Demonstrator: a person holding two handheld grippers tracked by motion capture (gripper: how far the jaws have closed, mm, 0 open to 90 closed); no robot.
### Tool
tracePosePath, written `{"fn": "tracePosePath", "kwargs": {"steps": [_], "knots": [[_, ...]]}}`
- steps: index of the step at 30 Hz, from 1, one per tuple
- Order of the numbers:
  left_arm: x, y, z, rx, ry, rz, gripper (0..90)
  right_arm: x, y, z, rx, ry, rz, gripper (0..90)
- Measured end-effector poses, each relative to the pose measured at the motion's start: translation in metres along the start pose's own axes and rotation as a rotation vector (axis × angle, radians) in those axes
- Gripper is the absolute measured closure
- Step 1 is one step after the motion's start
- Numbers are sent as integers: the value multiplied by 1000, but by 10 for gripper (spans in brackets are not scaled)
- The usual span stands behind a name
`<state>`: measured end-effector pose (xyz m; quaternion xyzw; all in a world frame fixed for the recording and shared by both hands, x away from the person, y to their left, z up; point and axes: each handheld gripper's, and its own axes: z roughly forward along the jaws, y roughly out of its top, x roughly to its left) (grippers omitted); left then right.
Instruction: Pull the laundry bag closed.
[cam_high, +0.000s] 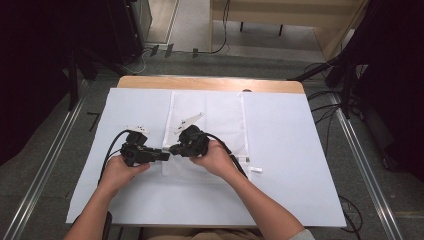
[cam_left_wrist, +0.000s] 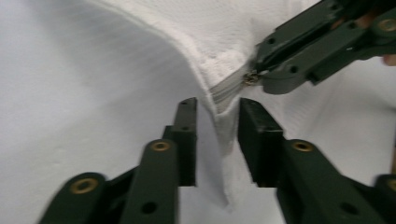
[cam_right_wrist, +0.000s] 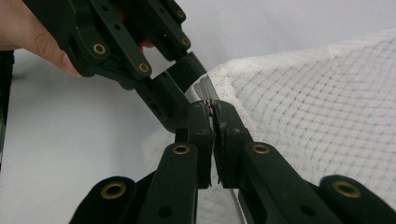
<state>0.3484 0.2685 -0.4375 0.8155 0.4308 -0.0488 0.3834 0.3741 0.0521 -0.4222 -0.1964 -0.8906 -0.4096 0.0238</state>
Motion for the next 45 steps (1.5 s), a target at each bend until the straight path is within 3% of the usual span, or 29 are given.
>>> {"fn": "tracePosePath", "kwargs": {"steps": [3,6,14,45], "knots": [[-1,0,-1,2,13,13,839,0,0,1,7,2,2,874],[-1,0,-3,2,6,15,871,-1,-1,1,9,1,-3,874],[-3,0,-3,22,11,16,878,-2,-2,2,20,2,-10,875],[0,-1,-8,20,17,35,880,-2,-9,-4,34,-14,-108,876]]}}
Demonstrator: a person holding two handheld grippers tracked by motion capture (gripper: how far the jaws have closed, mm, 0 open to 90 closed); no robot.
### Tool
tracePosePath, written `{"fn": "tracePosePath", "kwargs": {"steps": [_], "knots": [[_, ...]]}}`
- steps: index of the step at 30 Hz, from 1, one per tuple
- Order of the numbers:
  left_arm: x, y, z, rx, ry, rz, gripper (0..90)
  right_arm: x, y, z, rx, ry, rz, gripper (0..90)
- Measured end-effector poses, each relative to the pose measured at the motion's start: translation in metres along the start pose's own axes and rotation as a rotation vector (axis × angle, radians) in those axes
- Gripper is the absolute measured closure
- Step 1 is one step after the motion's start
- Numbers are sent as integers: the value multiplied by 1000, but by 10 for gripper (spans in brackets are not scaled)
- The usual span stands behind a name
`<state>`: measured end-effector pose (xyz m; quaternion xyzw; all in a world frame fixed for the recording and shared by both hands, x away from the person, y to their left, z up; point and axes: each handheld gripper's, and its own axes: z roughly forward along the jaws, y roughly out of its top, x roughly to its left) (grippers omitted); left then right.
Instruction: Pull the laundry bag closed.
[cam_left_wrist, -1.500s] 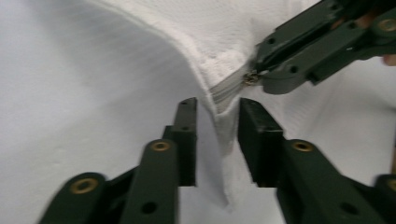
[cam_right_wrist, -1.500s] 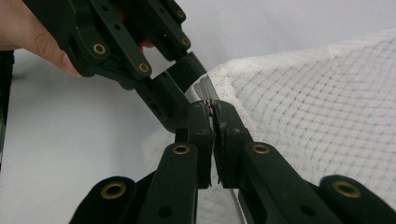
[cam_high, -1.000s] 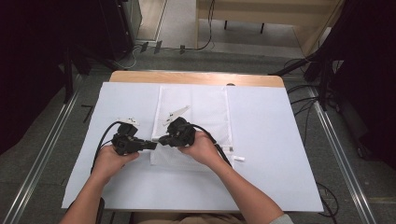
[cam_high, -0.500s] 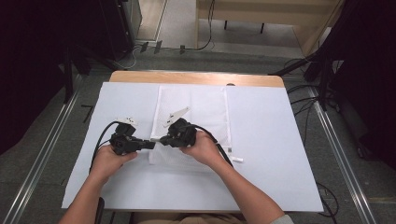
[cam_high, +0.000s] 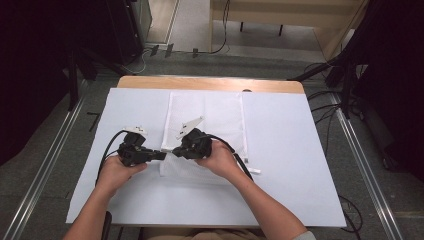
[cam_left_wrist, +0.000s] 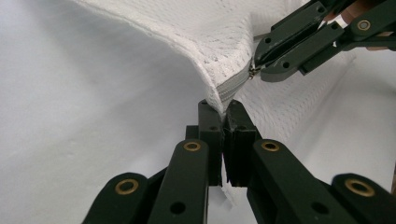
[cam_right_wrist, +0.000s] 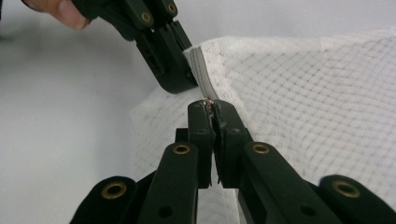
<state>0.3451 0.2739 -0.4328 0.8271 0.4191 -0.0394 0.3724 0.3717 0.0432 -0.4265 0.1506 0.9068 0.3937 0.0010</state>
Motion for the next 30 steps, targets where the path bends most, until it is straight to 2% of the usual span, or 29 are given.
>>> {"fn": "tracePosePath", "kwargs": {"steps": [3,9,15,25,30], "knots": [[-1,0,0,-8,-2,0,880,-3,-2,-2,-2,9,23,877],[-1,0,-1,-6,0,1,880,-3,-3,-5,5,-5,3,876],[-1,0,-1,-15,-1,1,880,-7,-10,-9,6,-2,19,876],[0,0,-2,-15,-2,0,880,-5,-16,-20,18,-13,-9,876],[-1,-1,-4,-15,-5,5,880,-9,-23,-24,7,-10,10,876]]}}
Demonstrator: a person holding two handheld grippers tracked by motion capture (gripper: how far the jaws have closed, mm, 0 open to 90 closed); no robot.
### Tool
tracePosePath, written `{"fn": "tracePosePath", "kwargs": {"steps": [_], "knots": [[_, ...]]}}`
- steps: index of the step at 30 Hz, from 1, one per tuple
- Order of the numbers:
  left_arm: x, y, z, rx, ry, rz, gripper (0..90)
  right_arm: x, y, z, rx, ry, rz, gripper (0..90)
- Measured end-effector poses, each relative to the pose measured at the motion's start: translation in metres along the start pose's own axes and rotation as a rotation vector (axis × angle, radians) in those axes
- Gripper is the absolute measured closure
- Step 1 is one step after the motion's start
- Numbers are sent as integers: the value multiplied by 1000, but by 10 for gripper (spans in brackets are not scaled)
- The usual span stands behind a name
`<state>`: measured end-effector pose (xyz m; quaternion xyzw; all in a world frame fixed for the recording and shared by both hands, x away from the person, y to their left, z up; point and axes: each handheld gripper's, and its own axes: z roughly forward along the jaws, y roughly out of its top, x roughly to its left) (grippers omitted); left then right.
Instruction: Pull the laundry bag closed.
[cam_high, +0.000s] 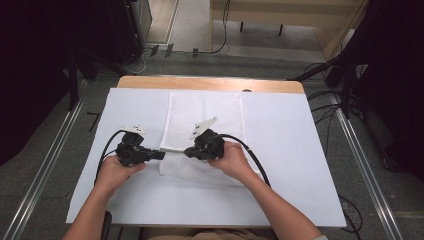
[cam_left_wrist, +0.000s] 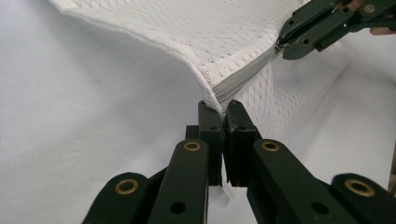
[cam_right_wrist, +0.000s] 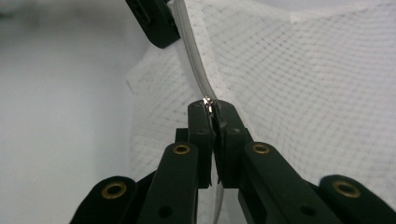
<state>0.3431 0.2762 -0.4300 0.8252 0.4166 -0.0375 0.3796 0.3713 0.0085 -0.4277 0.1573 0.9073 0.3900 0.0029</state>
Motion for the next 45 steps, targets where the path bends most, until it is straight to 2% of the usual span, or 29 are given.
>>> {"fn": "tracePosePath", "kwargs": {"steps": [5,17,26,35,40,45], "knots": [[0,0,0,-5,1,-2,880,0,-5,-4,-14,-6,-9,876],[0,0,-2,-10,7,-1,879,-5,-19,-16,-29,-17,34,876],[-2,1,-1,-13,-2,4,879,-4,-23,-23,-41,-17,35,876],[0,0,-3,-16,-1,2,879,-7,-29,-27,-36,-33,37,876],[1,0,-4,-15,2,1,879,-10,-36,-32,-36,-41,63,876],[1,0,-4,-18,2,-1,879,-11,-39,-34,-28,-50,68,876]]}}
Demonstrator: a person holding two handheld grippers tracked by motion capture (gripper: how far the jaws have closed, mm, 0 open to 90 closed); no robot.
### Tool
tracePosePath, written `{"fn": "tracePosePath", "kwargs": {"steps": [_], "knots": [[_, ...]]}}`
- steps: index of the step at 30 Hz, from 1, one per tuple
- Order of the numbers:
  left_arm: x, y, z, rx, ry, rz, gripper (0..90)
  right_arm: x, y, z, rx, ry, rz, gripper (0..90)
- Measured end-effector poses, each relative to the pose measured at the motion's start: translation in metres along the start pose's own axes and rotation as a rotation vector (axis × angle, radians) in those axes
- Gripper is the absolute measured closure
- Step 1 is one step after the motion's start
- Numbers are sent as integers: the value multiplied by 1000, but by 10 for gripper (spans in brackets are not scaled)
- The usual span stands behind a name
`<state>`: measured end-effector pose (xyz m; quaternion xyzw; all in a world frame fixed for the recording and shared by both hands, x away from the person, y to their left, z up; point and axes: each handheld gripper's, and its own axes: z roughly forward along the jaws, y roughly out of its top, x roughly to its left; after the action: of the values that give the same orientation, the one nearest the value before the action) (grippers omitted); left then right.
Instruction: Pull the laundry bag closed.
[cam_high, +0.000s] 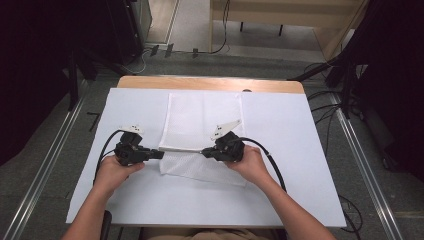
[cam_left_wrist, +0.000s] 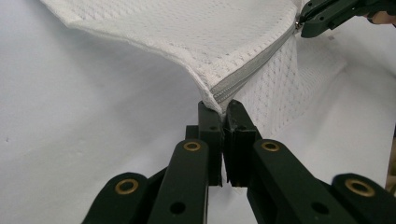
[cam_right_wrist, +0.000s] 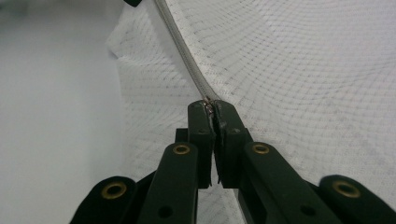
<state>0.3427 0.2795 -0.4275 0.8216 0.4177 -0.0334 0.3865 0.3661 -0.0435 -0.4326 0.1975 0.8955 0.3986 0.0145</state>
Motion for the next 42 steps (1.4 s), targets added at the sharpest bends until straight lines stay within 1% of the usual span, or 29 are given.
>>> {"fn": "tracePosePath", "kwargs": {"steps": [2,4,10,14,18,21,23,25,32,34,38,42], "knots": [[0,0,0,-2,-1,1,879,-1,-1,-1,-3,-2,-4,876],[0,0,-1,-3,0,-1,879,-2,-2,-3,-6,-4,10,876],[-1,0,0,-1,3,5,878,-4,-4,-7,-13,-7,16,875],[0,0,0,5,10,9,878,-5,-6,-7,-2,-13,13,875],[0,0,0,4,11,9,878,-6,-7,-9,-5,-13,24,875],[-1,0,0,3,9,15,878,-5,-8,-11,-6,-15,14,876],[-1,0,0,5,9,16,878,-5,-9,-12,-6,-21,13,875],[-2,0,0,2,12,19,878,-6,-10,-13,-10,-18,17,876],[0,0,-1,1,15,10,878,-8,-13,-15,0,-28,19,876],[0,0,-1,0,15,10,878,-9,-14,-16,-3,-26,31,875],[0,0,-1,-2,17,8,878,-10,-16,-20,-11,-34,27,876],[0,0,-2,-1,19,8,878,-13,-19,-23,-6,-40,41,876]]}}
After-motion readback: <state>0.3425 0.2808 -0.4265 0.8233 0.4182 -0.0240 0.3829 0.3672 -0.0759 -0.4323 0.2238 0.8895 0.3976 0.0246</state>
